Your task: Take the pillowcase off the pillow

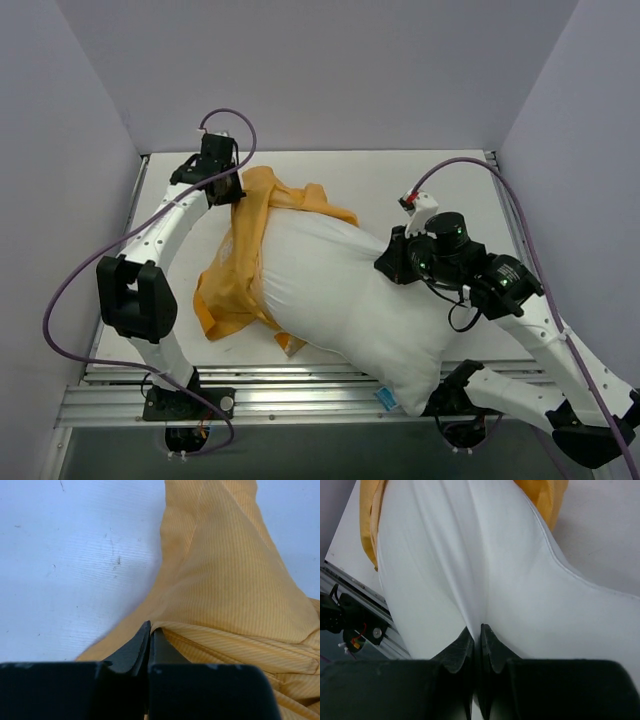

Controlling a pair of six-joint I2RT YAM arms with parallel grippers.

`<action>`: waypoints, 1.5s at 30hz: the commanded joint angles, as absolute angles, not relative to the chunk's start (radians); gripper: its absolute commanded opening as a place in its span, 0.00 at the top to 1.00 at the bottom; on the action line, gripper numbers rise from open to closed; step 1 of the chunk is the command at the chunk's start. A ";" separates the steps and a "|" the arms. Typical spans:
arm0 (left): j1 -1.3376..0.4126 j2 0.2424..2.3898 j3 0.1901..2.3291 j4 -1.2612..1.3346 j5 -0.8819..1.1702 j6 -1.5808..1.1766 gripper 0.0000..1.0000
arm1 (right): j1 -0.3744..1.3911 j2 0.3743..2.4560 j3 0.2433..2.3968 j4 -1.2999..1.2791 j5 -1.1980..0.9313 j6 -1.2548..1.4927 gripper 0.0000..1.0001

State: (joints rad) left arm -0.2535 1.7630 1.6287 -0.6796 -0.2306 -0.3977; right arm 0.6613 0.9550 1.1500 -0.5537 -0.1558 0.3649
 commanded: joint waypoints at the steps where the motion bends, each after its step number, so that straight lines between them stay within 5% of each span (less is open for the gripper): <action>1: -0.065 1.828 1.695 -0.594 -0.624 -0.373 0.98 | 0.640 0.865 1.287 -0.844 -0.029 0.333 1.00; 8: -0.008 1.884 1.661 -0.646 -0.660 -0.402 0.98 | 0.641 0.880 1.462 -0.899 0.057 0.302 1.00; 13: -0.044 1.798 1.557 -0.552 -0.479 -0.376 0.98 | 0.641 0.931 1.409 -0.855 -0.010 0.230 1.00; 16: -0.104 1.728 1.503 -0.499 -0.427 -0.364 0.97 | 0.641 0.959 1.297 -0.711 -0.159 0.221 0.84; 17: -0.116 1.711 1.494 -0.476 -0.419 -0.359 0.95 | 0.647 0.974 1.275 -0.639 -0.191 0.222 0.69; 21: -0.162 1.600 1.451 -0.422 -0.377 -0.342 0.75 | 0.687 1.052 1.247 -0.537 -0.186 0.189 0.36; 26: -0.247 1.399 1.350 -0.423 -0.377 -0.370 0.23 | 0.753 1.188 1.238 -0.404 -0.051 0.140 0.15; 32: -0.418 1.175 1.195 -0.596 -0.527 -0.555 0.14 | 0.805 1.357 1.250 -0.281 -0.003 0.037 0.01; 45: -0.600 1.006 0.839 -0.580 -0.537 -0.813 0.11 | 0.833 1.632 1.218 -0.020 0.195 -0.103 0.00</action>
